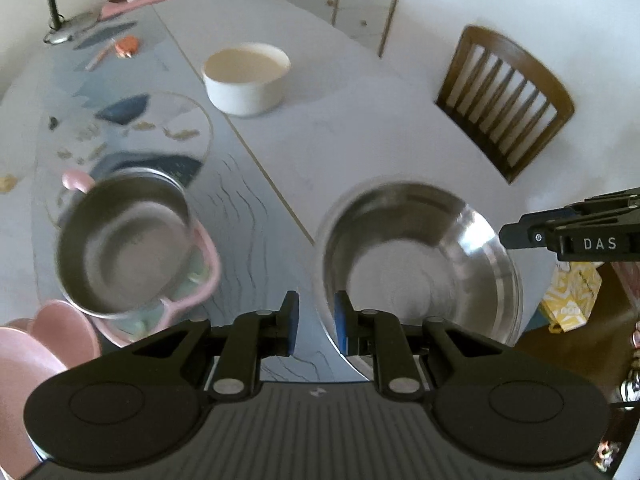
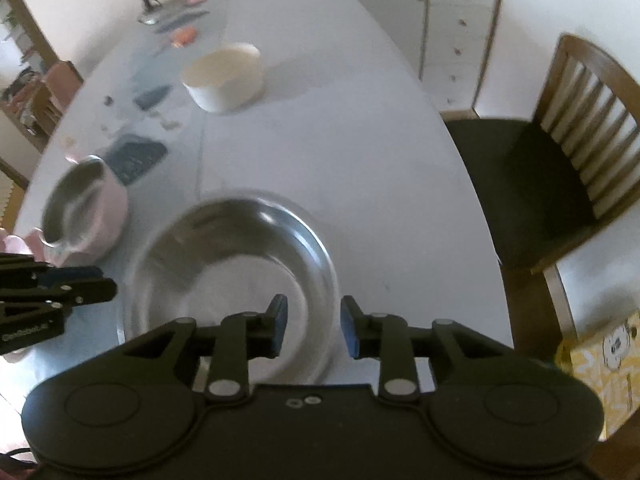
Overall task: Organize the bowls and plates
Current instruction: 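Lower the steel bowl onto the stack and open both tools, then raise both tools away from the stacked dishes, then move both tools to the small steel saucepan rim and close them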
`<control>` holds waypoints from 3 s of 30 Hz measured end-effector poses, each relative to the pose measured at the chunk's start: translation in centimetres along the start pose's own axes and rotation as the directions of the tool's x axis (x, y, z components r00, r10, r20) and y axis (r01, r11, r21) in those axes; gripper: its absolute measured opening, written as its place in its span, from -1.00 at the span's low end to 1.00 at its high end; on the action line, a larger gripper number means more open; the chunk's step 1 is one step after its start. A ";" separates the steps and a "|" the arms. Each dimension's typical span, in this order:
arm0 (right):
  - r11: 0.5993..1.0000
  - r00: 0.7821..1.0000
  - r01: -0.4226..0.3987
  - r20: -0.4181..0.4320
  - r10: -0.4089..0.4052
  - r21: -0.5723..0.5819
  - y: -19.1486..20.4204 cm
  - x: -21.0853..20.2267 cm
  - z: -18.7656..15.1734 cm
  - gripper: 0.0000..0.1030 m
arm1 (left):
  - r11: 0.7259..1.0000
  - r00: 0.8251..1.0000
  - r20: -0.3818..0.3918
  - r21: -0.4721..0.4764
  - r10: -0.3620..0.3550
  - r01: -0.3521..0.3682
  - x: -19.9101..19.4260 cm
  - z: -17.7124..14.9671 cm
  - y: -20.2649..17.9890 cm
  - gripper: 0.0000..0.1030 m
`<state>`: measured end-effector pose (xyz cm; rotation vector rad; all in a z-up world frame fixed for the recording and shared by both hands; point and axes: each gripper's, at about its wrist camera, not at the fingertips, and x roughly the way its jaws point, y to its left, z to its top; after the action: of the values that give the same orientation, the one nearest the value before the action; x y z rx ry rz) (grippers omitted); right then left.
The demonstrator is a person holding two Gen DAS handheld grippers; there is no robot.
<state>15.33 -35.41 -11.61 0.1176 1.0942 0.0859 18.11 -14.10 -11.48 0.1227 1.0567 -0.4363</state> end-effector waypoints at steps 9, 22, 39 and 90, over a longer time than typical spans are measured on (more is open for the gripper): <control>0.990 0.996 -0.064 0.045 0.071 -0.129 5.9 -1.0 3.5 -0.20 | 0.995 0.993 0.104 -0.095 0.049 -0.039 -3.7 2.0 3.7 -0.31; 0.960 0.989 -0.105 0.076 0.129 -0.261 14.0 -0.1 6.9 0.27 | 0.968 0.964 0.193 -0.208 0.181 -0.140 -7.2 3.5 9.7 0.26; 0.936 0.991 -0.106 0.042 0.128 -0.336 20.4 4.8 9.9 0.79 | 0.928 0.951 0.125 -0.288 0.282 -0.238 -5.4 3.8 17.4 0.50; 0.953 0.990 -0.109 -0.117 0.078 -0.283 19.3 11.5 9.2 -0.84 | 0.931 0.967 -0.078 -0.263 0.241 -0.253 1.7 3.5 16.3 -0.93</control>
<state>28.52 -15.29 -14.92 -0.0991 1.1691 0.3390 28.23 -0.89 -12.98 0.0206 1.1183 -0.0583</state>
